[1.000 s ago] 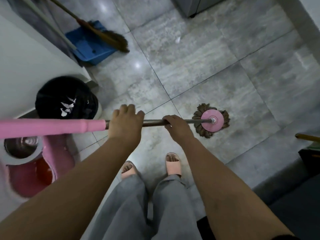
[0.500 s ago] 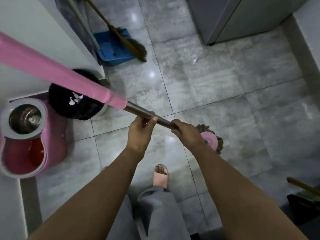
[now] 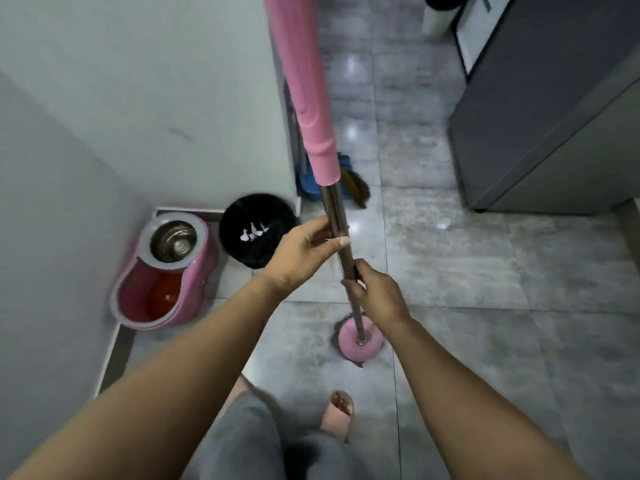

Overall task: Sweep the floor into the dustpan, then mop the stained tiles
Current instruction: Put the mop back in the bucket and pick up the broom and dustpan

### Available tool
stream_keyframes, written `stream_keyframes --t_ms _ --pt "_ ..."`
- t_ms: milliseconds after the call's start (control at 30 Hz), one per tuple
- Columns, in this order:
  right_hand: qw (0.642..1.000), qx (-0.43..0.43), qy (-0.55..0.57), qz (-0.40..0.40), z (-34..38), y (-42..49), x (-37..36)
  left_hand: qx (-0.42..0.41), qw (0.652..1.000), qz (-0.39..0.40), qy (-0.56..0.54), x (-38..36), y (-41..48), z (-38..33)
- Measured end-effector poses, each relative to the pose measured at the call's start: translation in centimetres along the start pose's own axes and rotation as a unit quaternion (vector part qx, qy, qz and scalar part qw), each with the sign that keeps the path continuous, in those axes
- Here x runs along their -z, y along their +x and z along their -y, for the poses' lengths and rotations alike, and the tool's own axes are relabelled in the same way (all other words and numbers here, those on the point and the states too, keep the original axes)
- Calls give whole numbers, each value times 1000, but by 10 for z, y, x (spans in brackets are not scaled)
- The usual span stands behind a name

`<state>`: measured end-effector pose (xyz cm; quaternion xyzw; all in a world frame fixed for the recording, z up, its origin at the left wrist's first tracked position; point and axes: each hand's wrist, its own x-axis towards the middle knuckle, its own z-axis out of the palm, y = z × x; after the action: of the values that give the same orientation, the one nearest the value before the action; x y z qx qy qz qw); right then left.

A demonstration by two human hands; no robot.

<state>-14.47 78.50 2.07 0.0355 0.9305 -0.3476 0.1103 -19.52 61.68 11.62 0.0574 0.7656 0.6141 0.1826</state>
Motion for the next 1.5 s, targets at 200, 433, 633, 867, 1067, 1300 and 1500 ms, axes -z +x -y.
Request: stream_keyframes --t_ms 200,433,633,867,1067,1300,1500 --pt "997 77 9 15 121 27 -7 -58 994 -87 36 105 -24 -47" --pt "987 156 0 26 273 68 -28 -42 973 -223 48 221 -46 -72" --pt "972 235 -10 11 383 101 -52 -76 932 -330 128 325 -61 -97" --pt "956 294 -4 -11 482 131 -81 -110 896 -408 138 414 -78 -112" --pt "955 295 18 13 522 164 -108 -101 890 -426 128 458 -67 -104" --pt "950 307 12 53 544 233 -136 -58 887 -440 128 505 -23 -86" --pt "946 312 3 91 556 303 -156 -11 881 -454 131 540 29 -73"
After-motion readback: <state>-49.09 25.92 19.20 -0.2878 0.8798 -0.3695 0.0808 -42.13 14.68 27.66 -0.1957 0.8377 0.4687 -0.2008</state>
